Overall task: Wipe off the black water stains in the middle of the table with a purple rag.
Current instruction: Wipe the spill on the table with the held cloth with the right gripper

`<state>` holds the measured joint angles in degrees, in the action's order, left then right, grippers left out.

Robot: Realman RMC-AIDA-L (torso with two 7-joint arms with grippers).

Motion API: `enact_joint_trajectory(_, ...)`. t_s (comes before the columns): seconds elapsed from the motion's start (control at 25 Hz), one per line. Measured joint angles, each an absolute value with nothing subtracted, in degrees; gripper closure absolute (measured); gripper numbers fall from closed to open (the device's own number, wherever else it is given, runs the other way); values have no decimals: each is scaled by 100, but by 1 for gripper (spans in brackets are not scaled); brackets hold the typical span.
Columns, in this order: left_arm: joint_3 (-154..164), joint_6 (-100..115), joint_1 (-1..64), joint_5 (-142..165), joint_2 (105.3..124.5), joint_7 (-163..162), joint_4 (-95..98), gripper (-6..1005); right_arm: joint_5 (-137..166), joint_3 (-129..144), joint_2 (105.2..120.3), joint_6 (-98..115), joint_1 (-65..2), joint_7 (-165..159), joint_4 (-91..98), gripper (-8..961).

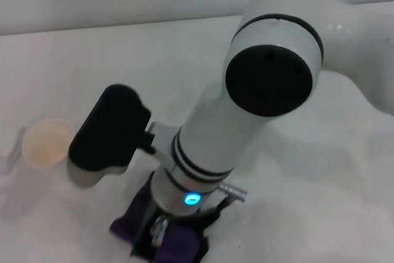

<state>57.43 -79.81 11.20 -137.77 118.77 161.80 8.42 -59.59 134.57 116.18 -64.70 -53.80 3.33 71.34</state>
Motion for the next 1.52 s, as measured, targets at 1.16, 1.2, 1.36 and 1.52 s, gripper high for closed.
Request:
enact_joint_trajectory(1.16,5712,-7795,1196,-13907,11888,16156,822,107,-3460,11262,11564,-7453,-4222,976,6924,890)
enact_joint_trajectory(1.2,5712,-7795,1196,-13907,11888,16156,822,107,-3291,10999,11562,-7563,-4108,1100,6949,888)
enact_joint_trajectory(1.36,5712,-7591,1340,-14067,11909,16143,800,108,-2615,9653,11541,-7990,-3701,1721,7157,880)
enact_joint_trajectory(1.52,5713,-7361,1496,-14181,11913,16141,793,108,-2047,8537,11517,-8353,-3520,2273,7312,872)
